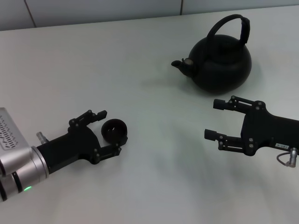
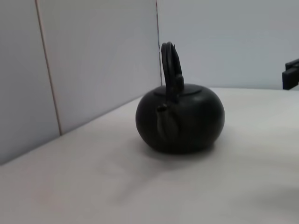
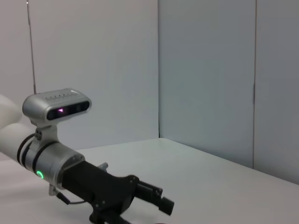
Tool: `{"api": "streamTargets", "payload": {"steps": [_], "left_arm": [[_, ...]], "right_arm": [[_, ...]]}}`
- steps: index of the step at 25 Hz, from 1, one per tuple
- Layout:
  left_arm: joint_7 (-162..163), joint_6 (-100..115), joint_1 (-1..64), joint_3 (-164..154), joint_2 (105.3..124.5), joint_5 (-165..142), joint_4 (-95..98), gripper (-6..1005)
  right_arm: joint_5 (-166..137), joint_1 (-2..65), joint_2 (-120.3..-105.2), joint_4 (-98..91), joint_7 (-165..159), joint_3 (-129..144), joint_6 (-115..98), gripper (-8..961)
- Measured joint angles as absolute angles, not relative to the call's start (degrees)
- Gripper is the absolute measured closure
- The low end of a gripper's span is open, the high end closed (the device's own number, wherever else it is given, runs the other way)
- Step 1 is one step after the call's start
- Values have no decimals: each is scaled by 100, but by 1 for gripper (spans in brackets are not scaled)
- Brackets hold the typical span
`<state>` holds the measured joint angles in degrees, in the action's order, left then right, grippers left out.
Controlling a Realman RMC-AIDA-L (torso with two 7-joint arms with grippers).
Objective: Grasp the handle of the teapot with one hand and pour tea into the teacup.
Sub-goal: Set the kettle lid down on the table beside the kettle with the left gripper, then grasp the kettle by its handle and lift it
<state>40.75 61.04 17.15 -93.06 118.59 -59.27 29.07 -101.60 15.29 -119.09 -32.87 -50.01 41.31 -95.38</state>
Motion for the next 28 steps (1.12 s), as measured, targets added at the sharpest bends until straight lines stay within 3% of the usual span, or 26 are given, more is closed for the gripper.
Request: {"api": "streamTargets", "payload": {"steps": [12,19,28], "left_arm": [[4087,6823,1251,-9253,11757,-5985,3491,145],[5167,8334,1092,-8240,11433,-7552,4119,148],[6496,8959,1255,-6666,11401,-9709,4648,153]], "right_arm": [[-10136,1509,-11918,-3267,-4981,4130,-9536,189],[-10120,1505,-11923,-3119,-4982,4122,-9533,189],[-10115,1504,-11917,-2904,-4883,3943,-9515,189]]}}
